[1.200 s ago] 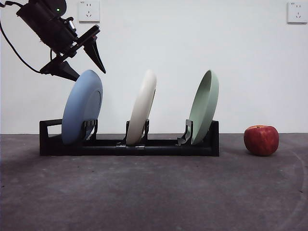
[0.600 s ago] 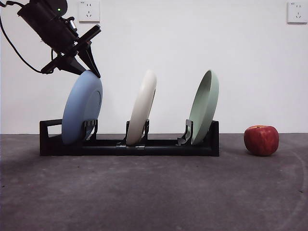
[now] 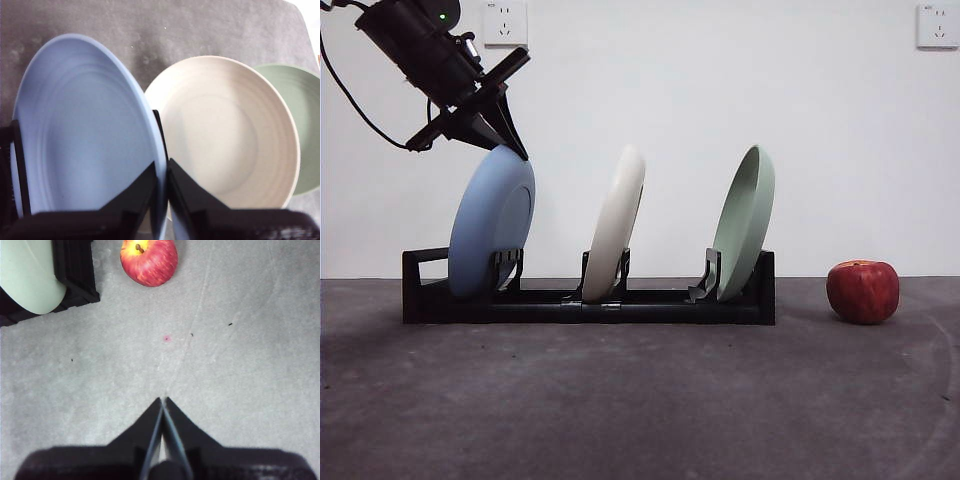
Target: Take the blue plate from the plate rack,put the plate on the table,take the apple from the table,put the apple in the plate
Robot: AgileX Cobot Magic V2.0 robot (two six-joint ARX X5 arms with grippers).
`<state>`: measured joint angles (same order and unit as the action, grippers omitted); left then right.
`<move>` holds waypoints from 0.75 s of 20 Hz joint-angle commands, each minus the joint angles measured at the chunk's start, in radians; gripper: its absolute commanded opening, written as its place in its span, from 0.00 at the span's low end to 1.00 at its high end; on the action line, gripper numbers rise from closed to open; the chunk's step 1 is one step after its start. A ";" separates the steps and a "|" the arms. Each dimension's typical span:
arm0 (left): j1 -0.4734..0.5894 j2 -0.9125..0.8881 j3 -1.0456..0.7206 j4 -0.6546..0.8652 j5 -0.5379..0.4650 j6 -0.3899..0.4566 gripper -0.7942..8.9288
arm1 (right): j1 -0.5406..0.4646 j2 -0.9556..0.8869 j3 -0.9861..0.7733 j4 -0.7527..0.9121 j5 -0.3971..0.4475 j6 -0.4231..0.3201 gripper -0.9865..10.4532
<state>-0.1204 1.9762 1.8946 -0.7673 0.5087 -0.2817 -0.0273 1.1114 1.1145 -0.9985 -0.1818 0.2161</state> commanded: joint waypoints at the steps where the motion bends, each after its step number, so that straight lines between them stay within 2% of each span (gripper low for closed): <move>1: 0.002 -0.048 0.005 -0.001 -0.004 0.019 0.07 | 0.002 0.004 0.004 0.002 -0.001 -0.008 0.09; 7: -0.002 -0.179 0.006 -0.042 0.004 0.020 0.07 | 0.002 0.004 0.004 0.003 -0.001 -0.009 0.09; 12: -0.026 -0.302 0.006 -0.059 0.161 0.029 0.07 | 0.002 0.004 0.004 0.003 -0.001 -0.009 0.09; 13: -0.038 -0.330 0.006 -0.085 0.178 0.055 0.07 | 0.002 0.004 0.004 0.003 -0.001 -0.009 0.09; 15: -0.077 -0.377 0.006 -0.180 0.157 0.164 0.07 | 0.002 0.004 0.004 0.003 -0.001 -0.010 0.09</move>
<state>-0.1932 1.5993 1.8950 -0.9405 0.6621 -0.1963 -0.0273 1.1114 1.1145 -0.9985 -0.1818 0.2161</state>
